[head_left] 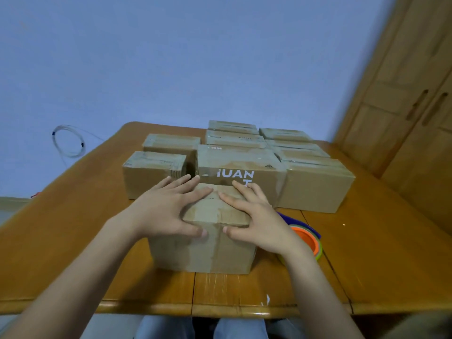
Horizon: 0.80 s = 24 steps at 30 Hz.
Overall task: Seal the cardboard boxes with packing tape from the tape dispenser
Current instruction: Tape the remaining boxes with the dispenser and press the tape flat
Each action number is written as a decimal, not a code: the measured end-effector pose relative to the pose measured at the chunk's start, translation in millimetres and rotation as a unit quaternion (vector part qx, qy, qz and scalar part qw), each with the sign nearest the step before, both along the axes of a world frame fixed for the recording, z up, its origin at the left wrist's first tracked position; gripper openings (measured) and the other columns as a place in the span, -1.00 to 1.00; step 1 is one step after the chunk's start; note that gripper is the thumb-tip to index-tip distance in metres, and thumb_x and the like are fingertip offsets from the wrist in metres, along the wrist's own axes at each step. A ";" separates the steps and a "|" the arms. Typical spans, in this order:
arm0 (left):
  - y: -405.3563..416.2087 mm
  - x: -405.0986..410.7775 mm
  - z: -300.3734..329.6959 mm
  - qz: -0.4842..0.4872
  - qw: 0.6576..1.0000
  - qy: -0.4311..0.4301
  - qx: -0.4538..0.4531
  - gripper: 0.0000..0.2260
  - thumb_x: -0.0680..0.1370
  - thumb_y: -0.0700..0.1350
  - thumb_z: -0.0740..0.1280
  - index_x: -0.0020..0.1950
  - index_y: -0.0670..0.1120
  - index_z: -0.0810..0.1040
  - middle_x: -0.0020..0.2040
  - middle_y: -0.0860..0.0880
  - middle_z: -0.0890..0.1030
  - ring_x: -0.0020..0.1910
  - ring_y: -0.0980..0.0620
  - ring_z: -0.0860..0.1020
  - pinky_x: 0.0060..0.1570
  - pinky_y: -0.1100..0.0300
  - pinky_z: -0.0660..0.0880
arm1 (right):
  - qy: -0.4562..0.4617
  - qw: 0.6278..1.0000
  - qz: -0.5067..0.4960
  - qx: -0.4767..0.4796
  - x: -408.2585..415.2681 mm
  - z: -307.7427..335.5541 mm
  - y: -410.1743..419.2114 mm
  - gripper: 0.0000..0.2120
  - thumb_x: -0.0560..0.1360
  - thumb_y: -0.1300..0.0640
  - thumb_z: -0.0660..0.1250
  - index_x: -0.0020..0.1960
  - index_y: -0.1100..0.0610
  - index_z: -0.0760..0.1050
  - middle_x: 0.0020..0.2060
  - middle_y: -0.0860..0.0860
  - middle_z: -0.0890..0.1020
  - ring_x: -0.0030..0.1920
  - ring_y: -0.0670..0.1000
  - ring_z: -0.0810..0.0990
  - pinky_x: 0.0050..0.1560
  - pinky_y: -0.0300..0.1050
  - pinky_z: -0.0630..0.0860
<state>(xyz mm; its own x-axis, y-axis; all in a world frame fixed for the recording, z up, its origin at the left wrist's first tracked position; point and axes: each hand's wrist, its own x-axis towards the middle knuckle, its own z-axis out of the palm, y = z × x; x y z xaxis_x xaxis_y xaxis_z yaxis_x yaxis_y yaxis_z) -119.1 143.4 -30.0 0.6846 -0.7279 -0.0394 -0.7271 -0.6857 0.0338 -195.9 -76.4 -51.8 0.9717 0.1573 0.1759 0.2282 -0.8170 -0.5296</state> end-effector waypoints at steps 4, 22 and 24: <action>-10.0 -8.9 3.7 0.027 0.999 0.020 -0.036 -0.04 0.17 0.59 -0.36 0.52 0.24 -0.14 0.53 0.09 -0.19 0.53 0.12 -0.20 0.47 0.10 -0.24 | -0.040 0.996 -0.020 0.075 -4.2 -9.2 0.7 -0.38 0.39 0.01 0.49 0.39 -0.19 0.36 0.42 -0.38 0.18 0.50 -0.19 -0.15 0.30 -0.24 -0.03; -16.1 -15.8 -6.6 0.042 0.998 -0.035 -0.044 -0.26 0.26 0.40 -0.54 0.46 0.31 -0.34 0.52 0.19 -0.28 0.52 0.12 -0.27 0.49 0.04 -0.24 | -0.144 0.960 -0.155 0.184 -19.7 -4.0 -43.9 -0.55 0.50 -0.18 0.29 0.36 -0.10 0.43 0.37 -0.20 0.41 0.41 -0.21 0.27 0.36 -0.27 0.18; -16.0 -16.1 -6.8 0.044 0.997 -0.039 -0.045 -0.27 0.28 0.39 -0.52 0.46 0.31 -0.34 0.52 0.19 -0.28 0.51 0.13 -0.28 0.46 0.08 -0.27 | -0.097 0.968 -0.223 0.067 -20.4 -5.9 -75.6 -0.55 0.53 0.12 0.34 0.41 0.00 0.38 0.40 -0.05 0.39 0.44 -0.04 0.27 0.40 -0.18 0.15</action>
